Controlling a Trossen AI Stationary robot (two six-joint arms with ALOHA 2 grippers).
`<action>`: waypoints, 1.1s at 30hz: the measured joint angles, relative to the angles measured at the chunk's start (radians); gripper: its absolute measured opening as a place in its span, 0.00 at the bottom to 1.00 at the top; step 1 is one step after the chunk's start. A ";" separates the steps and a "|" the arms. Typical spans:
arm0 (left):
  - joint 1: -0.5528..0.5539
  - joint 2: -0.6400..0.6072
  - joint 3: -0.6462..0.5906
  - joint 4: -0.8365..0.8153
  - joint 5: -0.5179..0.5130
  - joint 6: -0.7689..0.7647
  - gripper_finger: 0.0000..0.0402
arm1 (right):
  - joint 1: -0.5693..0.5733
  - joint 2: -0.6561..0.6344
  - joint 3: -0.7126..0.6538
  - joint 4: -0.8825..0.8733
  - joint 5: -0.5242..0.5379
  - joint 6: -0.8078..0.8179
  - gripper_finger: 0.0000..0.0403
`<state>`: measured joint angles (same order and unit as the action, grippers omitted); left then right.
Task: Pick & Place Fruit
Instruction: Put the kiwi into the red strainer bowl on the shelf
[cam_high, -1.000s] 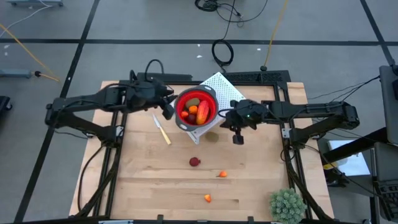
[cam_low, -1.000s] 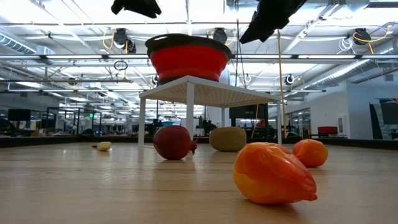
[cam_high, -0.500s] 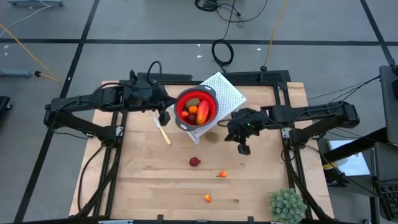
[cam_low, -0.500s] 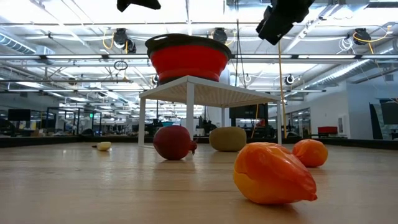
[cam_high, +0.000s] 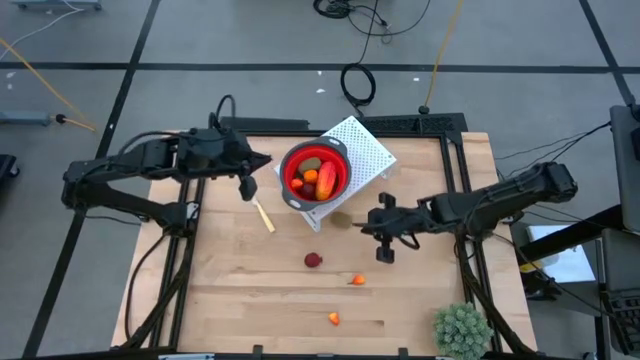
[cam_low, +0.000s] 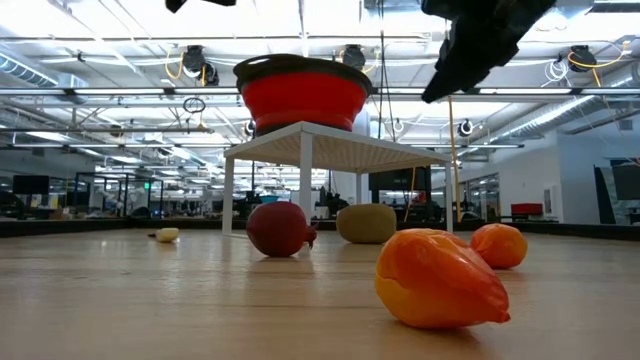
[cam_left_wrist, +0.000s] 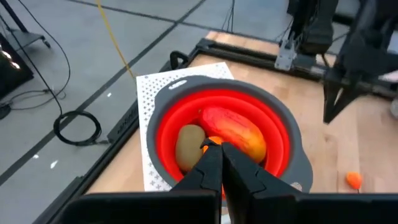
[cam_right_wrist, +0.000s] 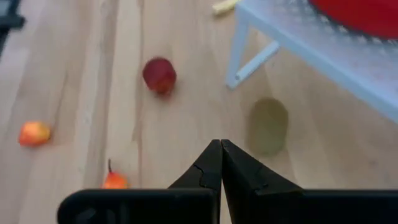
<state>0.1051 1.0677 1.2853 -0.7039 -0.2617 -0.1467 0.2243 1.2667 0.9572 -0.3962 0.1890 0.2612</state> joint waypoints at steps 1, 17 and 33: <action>0.000 -0.016 -0.014 0.009 -0.001 -0.010 0.01 | 0.007 0.000 -0.018 0.037 0.014 0.000 0.00; -0.005 -0.294 -0.249 0.025 -0.007 -0.143 0.00 | 0.020 0.091 -0.221 0.443 0.023 -0.060 0.04; -0.005 -0.414 -0.259 0.018 0.036 -0.095 0.02 | -0.037 0.188 -0.219 0.465 0.018 0.066 0.44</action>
<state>0.1005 0.6537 1.0267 -0.6855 -0.2260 -0.2413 0.1875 1.4543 0.7380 0.0684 0.2066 0.3270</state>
